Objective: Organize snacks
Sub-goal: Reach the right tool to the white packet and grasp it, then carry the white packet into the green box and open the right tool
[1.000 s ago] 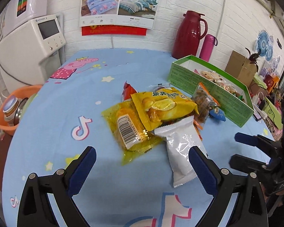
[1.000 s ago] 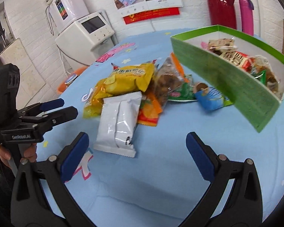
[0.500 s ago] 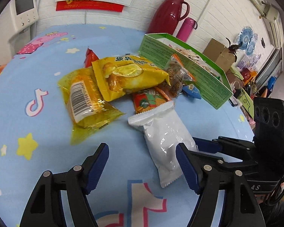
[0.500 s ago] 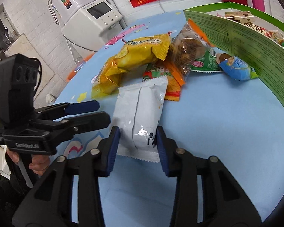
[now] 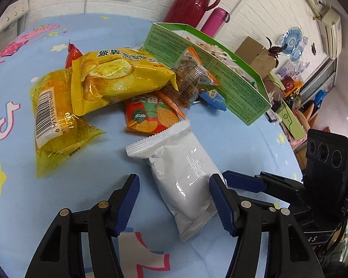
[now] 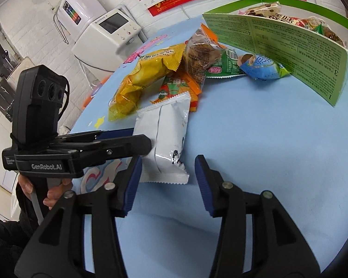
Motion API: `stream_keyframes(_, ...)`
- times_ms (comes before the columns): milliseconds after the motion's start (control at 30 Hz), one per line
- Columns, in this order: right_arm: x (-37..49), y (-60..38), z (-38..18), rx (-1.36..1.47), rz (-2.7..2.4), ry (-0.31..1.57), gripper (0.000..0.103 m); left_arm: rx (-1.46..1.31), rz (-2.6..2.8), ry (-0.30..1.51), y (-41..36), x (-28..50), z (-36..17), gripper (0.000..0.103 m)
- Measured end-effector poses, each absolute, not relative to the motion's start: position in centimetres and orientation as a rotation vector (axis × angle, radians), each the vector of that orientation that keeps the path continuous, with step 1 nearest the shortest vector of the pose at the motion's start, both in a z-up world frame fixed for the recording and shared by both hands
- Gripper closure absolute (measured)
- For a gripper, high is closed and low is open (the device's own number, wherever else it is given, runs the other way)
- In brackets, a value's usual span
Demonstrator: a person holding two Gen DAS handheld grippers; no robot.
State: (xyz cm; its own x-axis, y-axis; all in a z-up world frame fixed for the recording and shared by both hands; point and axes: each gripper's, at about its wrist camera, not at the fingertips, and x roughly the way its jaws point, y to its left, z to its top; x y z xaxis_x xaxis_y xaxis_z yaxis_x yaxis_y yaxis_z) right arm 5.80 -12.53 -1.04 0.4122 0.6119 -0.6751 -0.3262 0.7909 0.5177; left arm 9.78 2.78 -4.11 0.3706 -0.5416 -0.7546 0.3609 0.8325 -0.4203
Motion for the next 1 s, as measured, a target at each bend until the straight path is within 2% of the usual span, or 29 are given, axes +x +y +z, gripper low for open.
stream_keyframes(33, 5.9, -12.5, -1.1, 0.326, 0.601, 0.984, 0.054, -0.195, -0.586, 1.042, 2.5, 9.9, -4.1, 0.039)
stream_keyframes(100, 6.0, -12.4, -1.2, 0.322, 0.603, 0.980, 0.055, -0.189, -0.596, 1.039, 2.0, 10.0, -4.1, 0.047)
stream_keyframes(133, 6.0, -12.2, -1.2, 0.315, 0.603, 0.981, 0.062, -0.195, -0.602, 1.035, 1.8, 10.1, -4.0, 0.051)
stream_keyframes(200, 6.1, -12.3, -1.3, 0.320, 0.600, 0.981, 0.067, -0.177, -0.587, 1.020, 1.4, 10.0, -3.8, 0.053)
stream_keyframes(233, 6.1, -12.4, -1.2, 0.322, 0.597, 0.982, 0.074, -0.163, -0.580, 1.009, 1.2, 9.8, -3.6, 0.058)
stream_keyframes(300, 5.9, -12.8, -0.9, 0.343, 0.601, 0.969, 0.081, -0.157, -0.581, 1.002, 0.9, 9.6, -3.2, 0.060)
stream_keyframes(567, 5.2, -14.8, 2.7, 0.347, 0.589, 0.858, 0.084, -0.191, -0.647, 0.929, -0.6, 10.2, 0.2, 0.061)
stream_keyframes(1000, 7.9, -20.9, 8.9, 0.308, 0.447, 0.655, 0.084, -0.123, -0.765, 0.762, -8.8, 15.0, 7.5, 0.062)
